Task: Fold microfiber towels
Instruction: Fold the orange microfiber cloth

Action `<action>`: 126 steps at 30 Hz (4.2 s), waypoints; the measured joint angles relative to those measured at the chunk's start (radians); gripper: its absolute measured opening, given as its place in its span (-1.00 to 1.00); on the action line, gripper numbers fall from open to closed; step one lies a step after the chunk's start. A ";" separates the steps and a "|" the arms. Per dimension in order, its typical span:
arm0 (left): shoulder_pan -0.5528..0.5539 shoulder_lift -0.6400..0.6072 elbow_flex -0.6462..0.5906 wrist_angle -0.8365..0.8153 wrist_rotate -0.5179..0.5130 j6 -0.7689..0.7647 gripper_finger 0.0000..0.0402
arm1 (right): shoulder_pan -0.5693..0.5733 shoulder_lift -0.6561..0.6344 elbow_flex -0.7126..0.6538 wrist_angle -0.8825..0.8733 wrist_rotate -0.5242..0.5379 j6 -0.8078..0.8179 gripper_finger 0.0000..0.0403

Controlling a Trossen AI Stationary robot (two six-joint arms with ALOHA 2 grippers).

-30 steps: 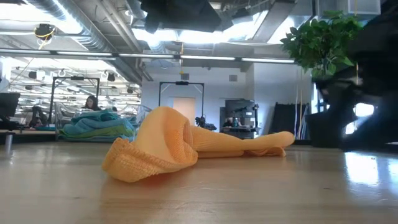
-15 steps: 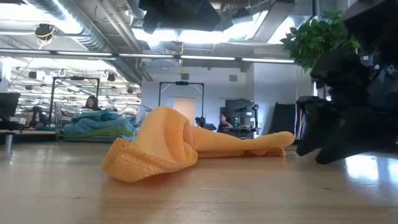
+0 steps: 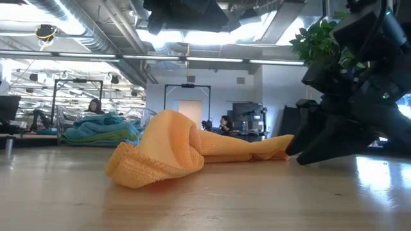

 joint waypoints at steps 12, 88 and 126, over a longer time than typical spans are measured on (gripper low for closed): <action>-0.013 0.000 0.000 0.000 0.000 -0.001 -0.59 | -0.006 -0.055 -0.005 -0.075 0.085 -0.005 -0.08; -0.012 0.000 -0.001 0.011 0.000 0.011 -0.59 | 0.188 -0.463 0.379 -0.551 0.093 -0.444 -0.98; -0.063 0.000 -0.001 0.082 0.299 -0.088 -0.59 | 0.194 -0.155 0.203 -0.833 -0.526 0.023 -0.97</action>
